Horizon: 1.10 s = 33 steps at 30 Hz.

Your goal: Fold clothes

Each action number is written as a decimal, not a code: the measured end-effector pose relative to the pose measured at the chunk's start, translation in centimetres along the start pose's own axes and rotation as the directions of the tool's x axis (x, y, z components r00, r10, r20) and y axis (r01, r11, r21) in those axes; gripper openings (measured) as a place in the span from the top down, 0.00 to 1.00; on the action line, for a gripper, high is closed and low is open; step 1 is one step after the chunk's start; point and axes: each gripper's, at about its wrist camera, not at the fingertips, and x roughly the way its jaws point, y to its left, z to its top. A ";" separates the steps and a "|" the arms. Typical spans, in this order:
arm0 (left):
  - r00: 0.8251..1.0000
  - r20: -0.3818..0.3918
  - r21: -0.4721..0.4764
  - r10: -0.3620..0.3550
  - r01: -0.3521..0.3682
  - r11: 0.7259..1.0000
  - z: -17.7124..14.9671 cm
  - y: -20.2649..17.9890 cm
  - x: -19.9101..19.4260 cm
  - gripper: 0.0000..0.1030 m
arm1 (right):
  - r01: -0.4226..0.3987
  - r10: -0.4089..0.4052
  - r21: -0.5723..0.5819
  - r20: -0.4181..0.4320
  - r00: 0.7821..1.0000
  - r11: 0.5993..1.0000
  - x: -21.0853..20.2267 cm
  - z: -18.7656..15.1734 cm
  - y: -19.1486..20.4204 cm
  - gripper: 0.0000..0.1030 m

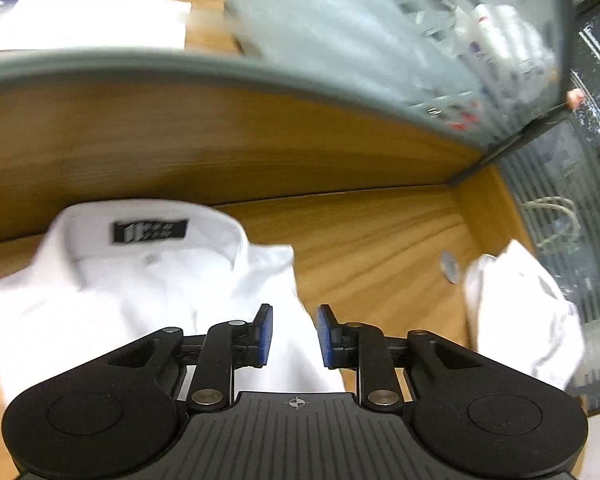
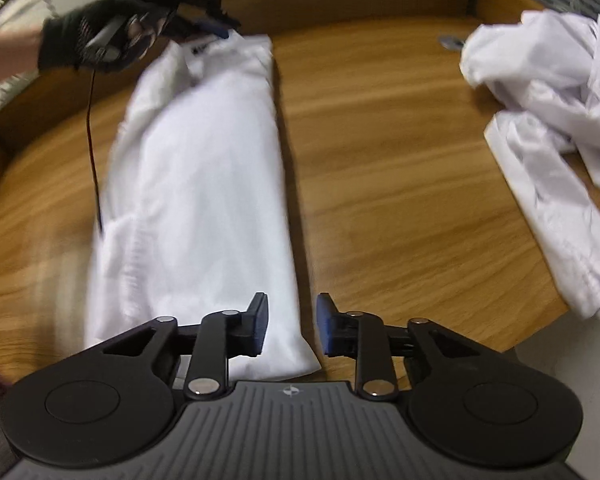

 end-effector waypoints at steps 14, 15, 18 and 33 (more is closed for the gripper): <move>0.980 0.111 -0.137 0.165 -0.149 0.979 -14.5 -1.0 -14.5 0.63 | -0.216 0.207 -0.329 -0.063 0.976 0.919 -4.9 10.3 -4.2 0.57; 0.978 0.121 -0.156 0.168 -0.148 0.977 -15.8 -1.0 -14.9 0.60 | -0.224 0.215 -0.351 -0.065 0.975 0.909 -4.7 11.0 -4.4 0.57; 0.975 0.148 -0.228 0.168 -0.131 0.965 -19.3 -0.5 -14.9 0.57 | -0.251 0.240 -0.413 -0.080 0.968 0.875 -3.4 13.2 -4.7 0.55; 0.965 0.215 -0.381 0.150 -0.059 0.923 -25.4 -0.2 -6.7 0.58 | -0.320 0.267 -0.531 -0.177 0.947 0.785 2.5 16.7 -4.2 0.49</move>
